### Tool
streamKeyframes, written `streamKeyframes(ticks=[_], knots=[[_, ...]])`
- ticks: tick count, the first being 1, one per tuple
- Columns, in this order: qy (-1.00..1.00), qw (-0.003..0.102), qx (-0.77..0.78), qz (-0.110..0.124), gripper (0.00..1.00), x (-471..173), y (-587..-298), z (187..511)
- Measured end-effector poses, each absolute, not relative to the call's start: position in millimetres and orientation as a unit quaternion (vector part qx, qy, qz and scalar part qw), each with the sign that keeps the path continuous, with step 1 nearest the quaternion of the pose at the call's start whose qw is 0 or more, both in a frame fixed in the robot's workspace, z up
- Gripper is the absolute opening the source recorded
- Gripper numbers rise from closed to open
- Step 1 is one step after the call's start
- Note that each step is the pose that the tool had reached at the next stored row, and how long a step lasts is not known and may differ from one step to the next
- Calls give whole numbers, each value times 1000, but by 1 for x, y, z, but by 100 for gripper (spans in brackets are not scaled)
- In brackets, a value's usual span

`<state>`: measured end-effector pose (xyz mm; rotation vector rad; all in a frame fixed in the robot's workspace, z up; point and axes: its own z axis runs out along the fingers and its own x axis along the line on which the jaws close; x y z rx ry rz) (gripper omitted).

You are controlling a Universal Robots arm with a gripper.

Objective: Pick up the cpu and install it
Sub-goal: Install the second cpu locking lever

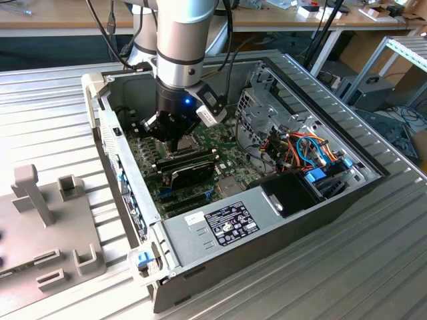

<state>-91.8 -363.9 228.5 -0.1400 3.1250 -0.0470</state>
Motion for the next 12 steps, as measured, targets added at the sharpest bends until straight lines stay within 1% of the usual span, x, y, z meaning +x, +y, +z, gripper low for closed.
streamKeyframes(ticks=[12], knots=[[999, 6, -45, -15, 11, -92, -367, 225]])
